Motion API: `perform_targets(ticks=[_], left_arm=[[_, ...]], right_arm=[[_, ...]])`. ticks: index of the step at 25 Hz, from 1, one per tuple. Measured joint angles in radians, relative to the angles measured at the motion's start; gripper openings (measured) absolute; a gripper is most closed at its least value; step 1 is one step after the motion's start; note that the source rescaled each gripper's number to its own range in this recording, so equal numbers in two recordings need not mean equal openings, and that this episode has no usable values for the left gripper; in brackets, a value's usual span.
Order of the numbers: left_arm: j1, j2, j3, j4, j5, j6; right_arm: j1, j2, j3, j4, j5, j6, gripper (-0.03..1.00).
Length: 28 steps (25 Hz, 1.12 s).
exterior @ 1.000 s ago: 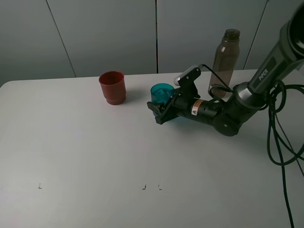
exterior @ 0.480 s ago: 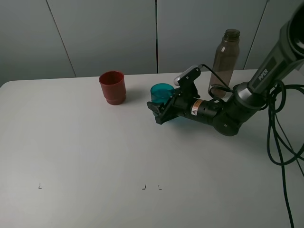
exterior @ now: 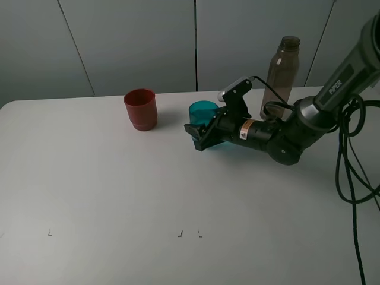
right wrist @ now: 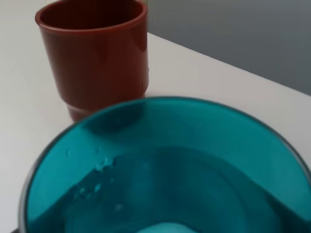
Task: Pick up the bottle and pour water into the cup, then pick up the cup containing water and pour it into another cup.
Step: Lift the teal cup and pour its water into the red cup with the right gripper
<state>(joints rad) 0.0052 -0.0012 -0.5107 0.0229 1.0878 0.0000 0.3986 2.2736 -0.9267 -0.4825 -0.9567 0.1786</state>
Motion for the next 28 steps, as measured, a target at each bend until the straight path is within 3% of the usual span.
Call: perform_targets(ticks=[7,16,28], left_arm=[[0.000,0.000,0.000,0.000,0.000,0.000],[0.000,0.000,0.000,0.000,0.000,0.000],[0.000,0.000,0.000,0.000,0.000,0.000]], right_arm=[[0.000,-0.056,-0.038,0.000,0.065,0.043,0.04],[0.057,-0.056,-0.185,-0.003,0.231,0.115,0.04],[0.066,-0.056,-0.371,-0.031,0.393,0.210,0.04]])
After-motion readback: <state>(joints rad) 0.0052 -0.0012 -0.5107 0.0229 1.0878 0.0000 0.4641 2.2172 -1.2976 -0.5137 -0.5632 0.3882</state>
